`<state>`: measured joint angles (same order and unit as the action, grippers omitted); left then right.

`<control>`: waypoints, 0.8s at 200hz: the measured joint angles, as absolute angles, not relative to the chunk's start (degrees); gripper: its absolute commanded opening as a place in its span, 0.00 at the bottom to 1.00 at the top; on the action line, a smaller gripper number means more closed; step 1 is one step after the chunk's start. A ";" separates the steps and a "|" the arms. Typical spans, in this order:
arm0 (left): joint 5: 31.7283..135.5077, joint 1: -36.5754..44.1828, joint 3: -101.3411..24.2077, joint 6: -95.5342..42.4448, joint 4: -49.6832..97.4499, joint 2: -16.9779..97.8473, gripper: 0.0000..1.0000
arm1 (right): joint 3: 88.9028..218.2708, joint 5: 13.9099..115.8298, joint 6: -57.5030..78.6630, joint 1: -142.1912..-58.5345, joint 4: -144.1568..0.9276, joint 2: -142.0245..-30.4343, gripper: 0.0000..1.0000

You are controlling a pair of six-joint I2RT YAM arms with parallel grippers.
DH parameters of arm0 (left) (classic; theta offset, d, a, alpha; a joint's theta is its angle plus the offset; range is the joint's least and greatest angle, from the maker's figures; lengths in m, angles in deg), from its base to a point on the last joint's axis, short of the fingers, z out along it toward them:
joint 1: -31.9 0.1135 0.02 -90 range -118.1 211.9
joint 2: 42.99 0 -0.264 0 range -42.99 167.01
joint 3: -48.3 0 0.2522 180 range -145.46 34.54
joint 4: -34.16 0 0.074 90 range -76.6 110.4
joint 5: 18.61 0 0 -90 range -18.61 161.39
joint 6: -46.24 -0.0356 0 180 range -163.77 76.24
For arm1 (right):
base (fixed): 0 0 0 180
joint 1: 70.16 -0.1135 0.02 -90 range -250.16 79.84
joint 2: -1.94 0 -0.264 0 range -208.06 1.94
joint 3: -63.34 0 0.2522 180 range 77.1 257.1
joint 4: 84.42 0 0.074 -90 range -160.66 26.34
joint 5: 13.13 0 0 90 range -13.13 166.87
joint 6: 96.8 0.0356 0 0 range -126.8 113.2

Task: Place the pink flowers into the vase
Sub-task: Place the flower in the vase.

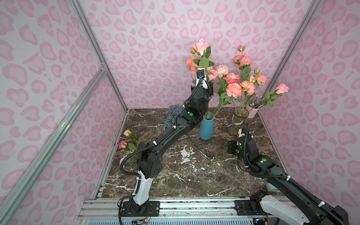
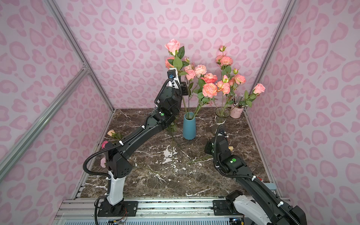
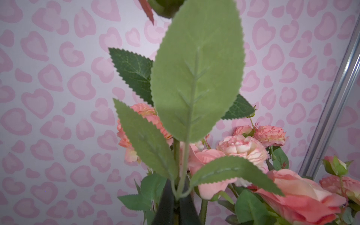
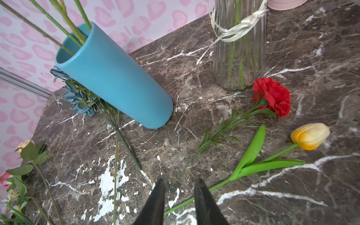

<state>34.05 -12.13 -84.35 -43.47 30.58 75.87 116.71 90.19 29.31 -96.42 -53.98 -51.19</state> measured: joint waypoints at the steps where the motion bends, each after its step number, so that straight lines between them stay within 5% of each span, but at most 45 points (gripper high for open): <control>1: 34.05 -12.13 -84.24 -43.38 30.62 75.87 0.04 | 116.71 90.19 29.31 -96.42 -53.98 -51.17 0.31; 160: 33.87 -12.26 -70.93 -34.95 31.91 73.14 0.04 | 114.85 89.97 29.16 -96.40 -55.00 -50.18 0.31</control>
